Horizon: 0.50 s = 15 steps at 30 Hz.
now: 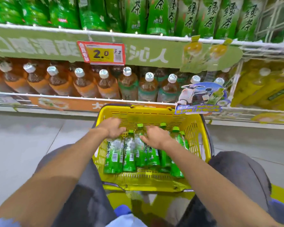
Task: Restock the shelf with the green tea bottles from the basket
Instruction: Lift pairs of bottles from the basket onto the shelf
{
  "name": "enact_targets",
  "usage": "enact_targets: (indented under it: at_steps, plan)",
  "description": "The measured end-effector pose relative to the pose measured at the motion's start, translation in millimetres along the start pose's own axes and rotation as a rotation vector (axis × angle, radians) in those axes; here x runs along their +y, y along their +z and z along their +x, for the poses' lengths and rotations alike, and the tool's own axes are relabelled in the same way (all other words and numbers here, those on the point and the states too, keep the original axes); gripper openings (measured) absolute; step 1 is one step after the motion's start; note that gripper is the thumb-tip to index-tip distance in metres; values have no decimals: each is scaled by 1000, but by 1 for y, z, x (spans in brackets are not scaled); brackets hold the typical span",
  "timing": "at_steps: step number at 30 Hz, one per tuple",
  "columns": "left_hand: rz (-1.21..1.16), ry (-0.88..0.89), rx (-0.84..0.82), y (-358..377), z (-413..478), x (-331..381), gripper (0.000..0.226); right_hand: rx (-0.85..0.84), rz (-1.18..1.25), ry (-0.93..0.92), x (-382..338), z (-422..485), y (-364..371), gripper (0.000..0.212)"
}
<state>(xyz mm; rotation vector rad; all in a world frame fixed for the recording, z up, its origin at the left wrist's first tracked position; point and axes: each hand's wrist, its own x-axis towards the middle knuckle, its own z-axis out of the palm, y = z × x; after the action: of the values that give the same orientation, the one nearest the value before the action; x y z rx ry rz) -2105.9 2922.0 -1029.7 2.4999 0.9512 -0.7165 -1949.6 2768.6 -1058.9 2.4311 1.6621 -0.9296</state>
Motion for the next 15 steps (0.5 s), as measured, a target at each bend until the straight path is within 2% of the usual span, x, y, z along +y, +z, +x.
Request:
enact_targets:
  at_steps: [3,7,10,13,15]
  plan:
    - [15,-52,-38,14,17,-8,43,-55,-4,49,-1,20,11,51]
    - [20,-59,-89,31,35,-14,25,-107,32,99,-4,40,22,37]
    - [20,-67,-98,38,43,-11,21,-134,79,144,-4,49,28,34]
    - [2,-74,-87,39,50,-10,22,-233,181,202,1,57,33,40]
    - [-42,-93,-111,40,53,-12,28,-284,270,251,6,60,35,52]
